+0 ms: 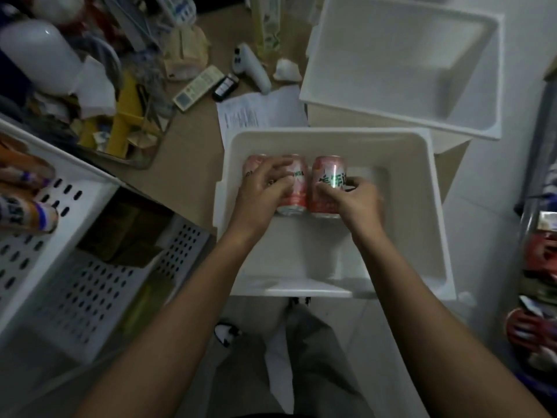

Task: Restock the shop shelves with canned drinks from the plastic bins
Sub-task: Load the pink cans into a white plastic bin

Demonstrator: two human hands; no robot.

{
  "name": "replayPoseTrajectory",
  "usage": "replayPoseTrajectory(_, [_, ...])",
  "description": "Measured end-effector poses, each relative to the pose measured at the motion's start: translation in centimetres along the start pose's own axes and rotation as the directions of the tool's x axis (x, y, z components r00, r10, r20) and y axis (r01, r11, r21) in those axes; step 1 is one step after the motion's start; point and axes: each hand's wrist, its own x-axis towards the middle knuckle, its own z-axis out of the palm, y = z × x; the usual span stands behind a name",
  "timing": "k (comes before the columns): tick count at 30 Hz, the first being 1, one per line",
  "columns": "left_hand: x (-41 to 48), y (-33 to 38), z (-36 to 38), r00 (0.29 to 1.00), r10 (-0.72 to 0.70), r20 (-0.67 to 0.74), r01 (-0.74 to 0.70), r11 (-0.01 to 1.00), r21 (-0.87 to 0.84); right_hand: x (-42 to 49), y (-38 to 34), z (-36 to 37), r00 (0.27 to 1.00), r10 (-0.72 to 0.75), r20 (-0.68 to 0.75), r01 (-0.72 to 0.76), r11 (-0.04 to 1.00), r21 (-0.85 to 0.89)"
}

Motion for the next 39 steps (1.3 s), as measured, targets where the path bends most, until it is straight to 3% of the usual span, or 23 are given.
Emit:
replayPoseTrajectory(12, [1.3, -0.7, 0.1, 0.999, -0.022, -0.031, 0.021, 1.0, -0.022, 1.6, -0.4, 1.3, 0.998, -0.061, 0.014, 0.062, 0.995, -0.078])
replayPoseTrajectory(17, [0.1, 2.5, -2.2, 0.997, 0.046, -0.059, -0.047, 0.999, -0.011, -0.9, -6.2, 0.1, 0.966, -0.243, -0.09, 0.257, 0.941, 0.22])
replayPoseTrajectory(20, [-1.2, 6.2, -5.5, 0.985, 0.111, -0.13, -0.115, 0.993, -0.026, -3.9, -12.2, -0.1, 0.913, -0.407, -0.02, 0.381, 0.836, 0.394])
replayPoseTrajectory(23, [-3.3, 10.3, -10.1, 0.953, 0.199, -0.229, -0.206, 0.979, -0.006, -7.7, -18.5, 0.8, 0.825, -0.558, 0.092, 0.435, 0.73, 0.528])
replayPoseTrajectory(28, [-9.1, 15.8, -18.5, 0.843, 0.311, -0.438, -0.338, 0.941, 0.018, -15.0, -26.5, 3.8, 0.616, -0.767, 0.178, 0.528, 0.57, 0.63])
replayPoseTrajectory(33, [-16.8, 18.7, -27.1, 0.665, 0.385, -0.64, -0.422, 0.901, 0.103, -23.2, -32.3, 7.8, 0.413, -0.87, 0.27, 0.534, 0.471, 0.702])
replayPoseTrajectory(39, [-27.0, 19.3, -35.7, 0.466, 0.404, -0.787, -0.436, 0.879, 0.193, -33.8, -36.1, 13.6, 0.198, -0.907, 0.373, 0.512, 0.42, 0.749])
